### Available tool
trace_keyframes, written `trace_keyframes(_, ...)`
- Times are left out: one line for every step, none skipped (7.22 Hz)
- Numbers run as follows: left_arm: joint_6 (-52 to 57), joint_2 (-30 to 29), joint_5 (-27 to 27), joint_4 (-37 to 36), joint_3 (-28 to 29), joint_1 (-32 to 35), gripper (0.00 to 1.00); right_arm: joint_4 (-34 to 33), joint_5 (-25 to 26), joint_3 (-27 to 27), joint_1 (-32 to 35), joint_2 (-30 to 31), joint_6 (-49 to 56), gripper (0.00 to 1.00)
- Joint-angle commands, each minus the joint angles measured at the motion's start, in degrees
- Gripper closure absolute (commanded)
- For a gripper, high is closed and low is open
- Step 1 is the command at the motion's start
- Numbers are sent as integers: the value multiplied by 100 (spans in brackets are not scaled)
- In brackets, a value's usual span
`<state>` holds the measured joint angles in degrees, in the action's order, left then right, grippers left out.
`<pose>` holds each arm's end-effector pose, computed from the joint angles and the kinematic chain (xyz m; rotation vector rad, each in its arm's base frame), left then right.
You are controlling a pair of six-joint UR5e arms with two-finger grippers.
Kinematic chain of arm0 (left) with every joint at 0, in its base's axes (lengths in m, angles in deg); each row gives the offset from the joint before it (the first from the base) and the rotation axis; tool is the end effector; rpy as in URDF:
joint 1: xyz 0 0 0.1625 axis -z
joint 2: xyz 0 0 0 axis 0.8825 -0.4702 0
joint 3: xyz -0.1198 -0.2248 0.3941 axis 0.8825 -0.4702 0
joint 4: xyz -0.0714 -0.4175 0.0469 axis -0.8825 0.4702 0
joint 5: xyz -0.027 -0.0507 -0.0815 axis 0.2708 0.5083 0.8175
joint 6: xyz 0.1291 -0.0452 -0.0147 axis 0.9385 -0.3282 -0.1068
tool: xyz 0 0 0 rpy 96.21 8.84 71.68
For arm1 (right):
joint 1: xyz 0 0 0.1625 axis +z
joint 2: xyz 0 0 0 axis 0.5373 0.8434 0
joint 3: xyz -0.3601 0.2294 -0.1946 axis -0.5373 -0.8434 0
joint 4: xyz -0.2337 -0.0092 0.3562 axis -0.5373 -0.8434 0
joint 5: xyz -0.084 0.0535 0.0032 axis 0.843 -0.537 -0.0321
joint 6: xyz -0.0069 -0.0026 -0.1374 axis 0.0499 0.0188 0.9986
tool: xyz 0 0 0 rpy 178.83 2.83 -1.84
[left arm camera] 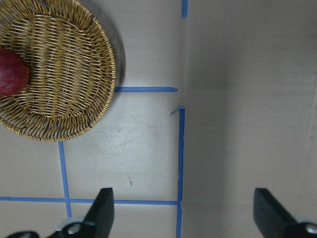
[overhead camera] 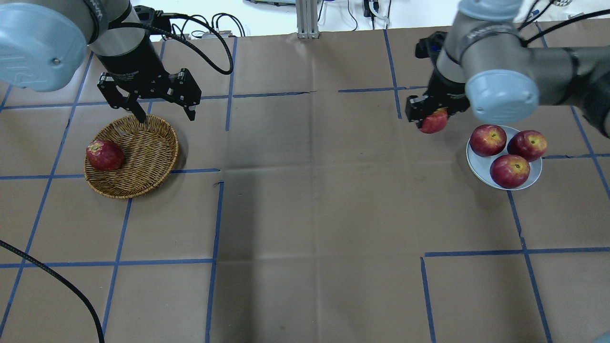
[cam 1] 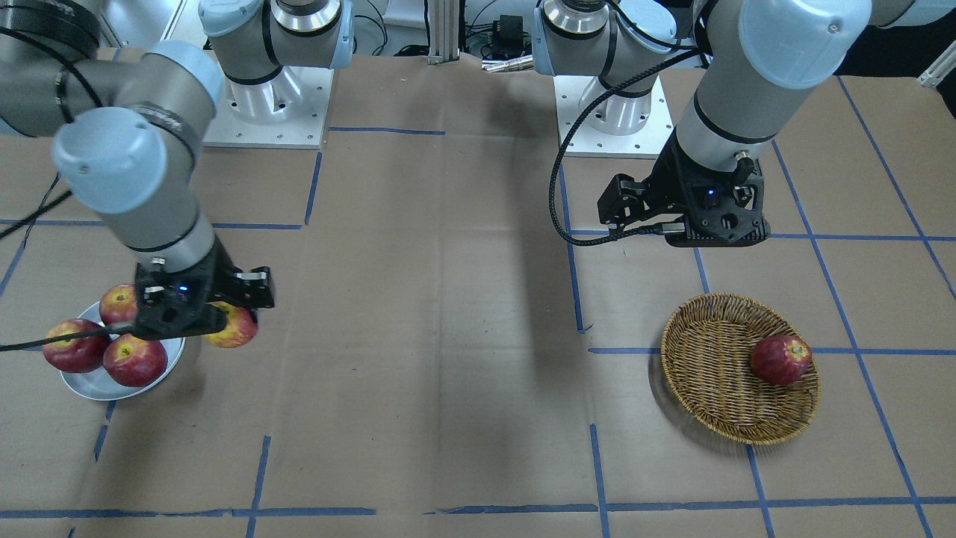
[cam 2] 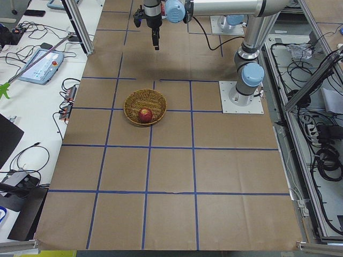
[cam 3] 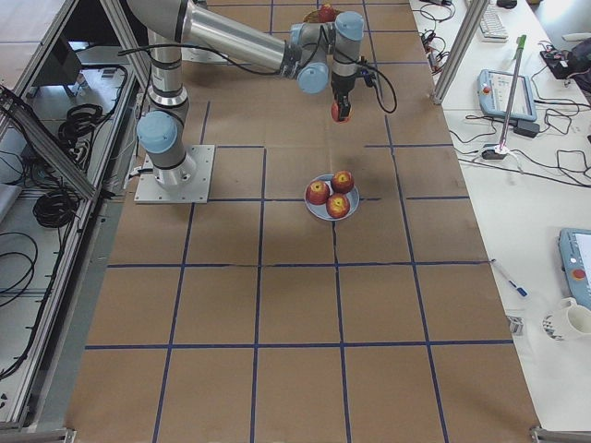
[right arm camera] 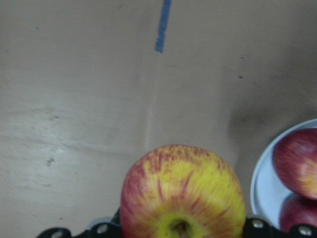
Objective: Transfer apple from basket to plate
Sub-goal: 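Grasp the yellow-red apple with the right gripper and carry it to the plate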
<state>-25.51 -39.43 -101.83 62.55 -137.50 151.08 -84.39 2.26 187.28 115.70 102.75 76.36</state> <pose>-0.1222 -0.5477 0.4582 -0.0144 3.1199 0.1267 0.0651 -0.5840 0.3300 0.2793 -3.1259 0.0464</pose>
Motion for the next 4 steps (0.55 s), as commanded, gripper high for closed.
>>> trace_keyframes(58,32,-157,-27,-34,-1,1,-39,-25,356,-1398,262,1869,56)
trace_keyframes(58,-20,-454,-62,-25,-1,1,-48,-16,365,-1812,218,2398,56)
trace_keyframes(15,-38,-405,-10,131,17,1,-65,-34,373,-2077,166,2708,56)
trace_keyframes(14,-38,-396,-10,133,17,1,-135,-34,356,-2106,-9,2694,56)
